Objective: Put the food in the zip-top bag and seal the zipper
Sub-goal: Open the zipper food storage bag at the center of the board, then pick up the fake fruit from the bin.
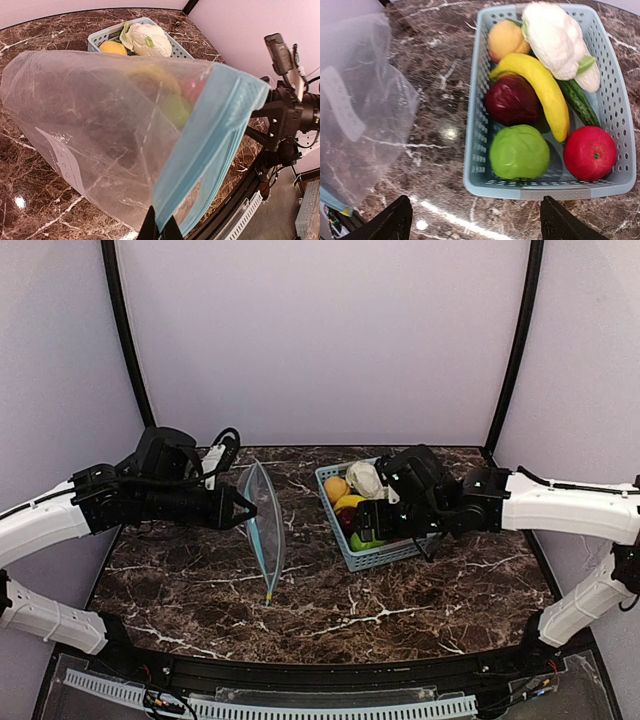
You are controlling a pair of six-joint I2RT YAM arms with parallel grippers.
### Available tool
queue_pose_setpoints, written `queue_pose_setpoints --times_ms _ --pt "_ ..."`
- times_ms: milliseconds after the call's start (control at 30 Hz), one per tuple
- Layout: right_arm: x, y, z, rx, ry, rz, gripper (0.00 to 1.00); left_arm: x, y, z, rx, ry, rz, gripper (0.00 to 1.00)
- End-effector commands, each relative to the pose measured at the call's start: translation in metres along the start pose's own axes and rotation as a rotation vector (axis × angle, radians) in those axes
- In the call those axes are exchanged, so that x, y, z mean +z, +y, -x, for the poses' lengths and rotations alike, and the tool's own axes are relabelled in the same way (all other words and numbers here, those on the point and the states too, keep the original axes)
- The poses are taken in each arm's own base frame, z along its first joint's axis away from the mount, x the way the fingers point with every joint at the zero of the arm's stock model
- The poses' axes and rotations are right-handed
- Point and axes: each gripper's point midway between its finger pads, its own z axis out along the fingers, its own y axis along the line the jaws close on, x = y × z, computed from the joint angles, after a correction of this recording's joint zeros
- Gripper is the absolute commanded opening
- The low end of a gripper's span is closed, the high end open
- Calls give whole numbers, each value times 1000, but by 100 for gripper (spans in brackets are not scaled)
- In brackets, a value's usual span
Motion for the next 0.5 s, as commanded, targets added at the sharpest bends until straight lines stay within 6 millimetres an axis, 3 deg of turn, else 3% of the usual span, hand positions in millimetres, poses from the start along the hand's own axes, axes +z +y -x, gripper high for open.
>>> queue_pose_setpoints --times_ms 0,233,467 --pt "22 -34 -23 16 149 -99 86 -4 5 -2 -48 -17 -19 1" --pt "54 -61 -20 46 204 -156 86 -3 8 -4 -61 -20 -23 1" --pt "75 -60 -16 17 241 -139 86 -2 6 -1 -72 -33 -43 1"
